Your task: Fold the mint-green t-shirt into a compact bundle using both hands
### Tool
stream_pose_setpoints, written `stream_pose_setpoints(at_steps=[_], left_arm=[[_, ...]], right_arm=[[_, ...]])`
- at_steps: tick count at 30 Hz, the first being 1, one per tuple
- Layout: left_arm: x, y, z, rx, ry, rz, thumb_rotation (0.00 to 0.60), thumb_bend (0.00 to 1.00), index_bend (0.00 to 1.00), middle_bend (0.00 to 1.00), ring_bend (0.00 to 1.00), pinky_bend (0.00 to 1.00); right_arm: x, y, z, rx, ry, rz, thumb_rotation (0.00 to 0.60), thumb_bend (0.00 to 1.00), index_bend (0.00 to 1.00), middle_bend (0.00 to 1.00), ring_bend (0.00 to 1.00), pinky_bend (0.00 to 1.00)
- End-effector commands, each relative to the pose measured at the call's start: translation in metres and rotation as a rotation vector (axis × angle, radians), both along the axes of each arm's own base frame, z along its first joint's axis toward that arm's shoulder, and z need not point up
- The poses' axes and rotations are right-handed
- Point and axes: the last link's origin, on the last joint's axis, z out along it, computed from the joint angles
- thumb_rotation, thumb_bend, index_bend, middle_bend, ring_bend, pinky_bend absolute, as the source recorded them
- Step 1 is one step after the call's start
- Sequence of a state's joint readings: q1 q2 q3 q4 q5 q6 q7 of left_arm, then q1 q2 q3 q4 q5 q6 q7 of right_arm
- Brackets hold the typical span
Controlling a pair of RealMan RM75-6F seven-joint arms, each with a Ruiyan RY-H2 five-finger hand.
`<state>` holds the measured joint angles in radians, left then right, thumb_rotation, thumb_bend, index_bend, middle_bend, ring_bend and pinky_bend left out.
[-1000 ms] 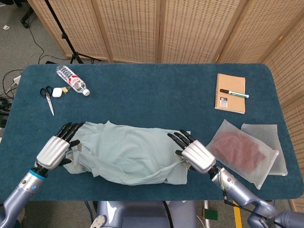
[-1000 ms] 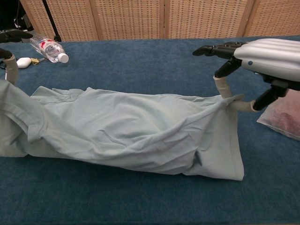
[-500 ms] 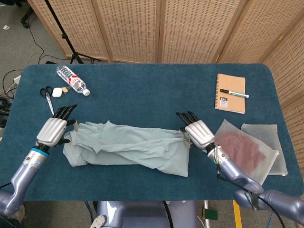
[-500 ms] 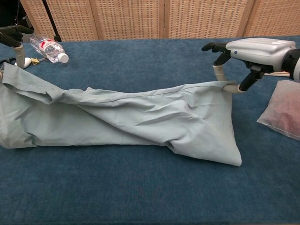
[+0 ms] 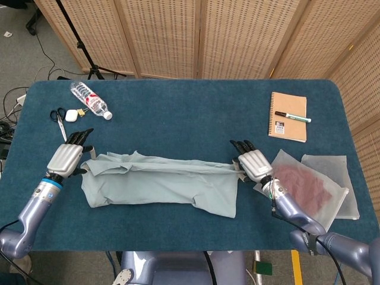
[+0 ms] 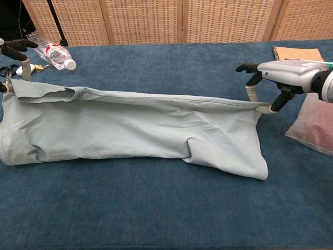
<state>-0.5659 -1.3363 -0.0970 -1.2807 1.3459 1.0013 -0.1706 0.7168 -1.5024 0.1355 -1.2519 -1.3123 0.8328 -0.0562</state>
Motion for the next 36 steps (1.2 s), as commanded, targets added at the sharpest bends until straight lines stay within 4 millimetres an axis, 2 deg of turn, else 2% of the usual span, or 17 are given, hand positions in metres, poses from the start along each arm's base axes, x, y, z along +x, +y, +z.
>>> stream_pose_setpoints(at_steps=[1,7,9,10,13,15,18,27,32,36], left_arm=[[0.000,0.001,0.000,0.005,0.000,0.000,0.600,0.59,0.73,0.00,0.00,0.00],[0.001,0.003,-0.004,0.006,0.003,0.001,0.600,0.59,0.73,0.00,0.00,0.00],[0.002,0.003,-0.005,0.004,0.003,0.001,0.600,0.59,0.73,0.00,0.00,0.00],[0.002,0.004,-0.006,0.004,0.004,0.001,0.600,0.59,0.73,0.00,0.00,0.00],[0.003,0.005,-0.008,0.004,0.006,0.002,0.600,0.59,0.73,0.00,0.00,0.00],[0.003,0.006,-0.008,0.006,0.008,0.004,0.600,0.59,0.73,0.00,0.00,0.00],[0.003,0.007,-0.009,0.007,0.010,0.008,0.600,0.59,0.73,0.00,0.00,0.00],[-0.002,0.008,-0.012,0.007,0.015,0.025,0.600,0.59,0.73,0.00,0.00,0.00],[-0.004,0.012,-0.015,0.004,0.021,0.038,0.600,0.59,0.73,0.00,0.00,0.00],[-0.004,0.016,-0.020,0.001,0.042,0.037,0.600,0.59,0.73,0.00,0.00,0.00]], right_arm=[[-0.001,-0.001,-0.002,0.002,-0.003,-0.008,0.600,0.49,0.66,0.00,0.00,0.00],[-0.004,-0.001,-0.006,0.010,0.004,-0.017,0.600,0.49,0.66,0.00,0.00,0.00],[-0.005,-0.001,-0.007,0.011,0.003,-0.022,0.600,0.49,0.61,0.00,0.00,0.00],[-0.006,-0.001,-0.008,0.013,0.007,-0.026,0.600,0.48,0.55,0.00,0.00,0.00],[-0.009,-0.001,-0.007,0.010,-0.001,-0.040,0.600,0.45,0.08,0.00,0.00,0.00],[-0.009,-0.001,-0.006,0.005,-0.015,-0.048,0.600,0.40,0.00,0.00,0.00,0.00],[-0.009,0.000,-0.003,-0.006,-0.015,-0.045,0.600,0.34,0.00,0.00,0.00,0.00],[-0.004,0.010,0.018,-0.059,-0.047,-0.026,0.600,0.34,0.00,0.00,0.00,0.00],[-0.009,0.032,0.042,-0.115,-0.080,0.003,0.600,0.34,0.00,0.00,0.00,0.00],[-0.019,0.059,0.061,-0.141,-0.102,0.020,0.600,0.34,0.00,0.00,0.00,0.00]])
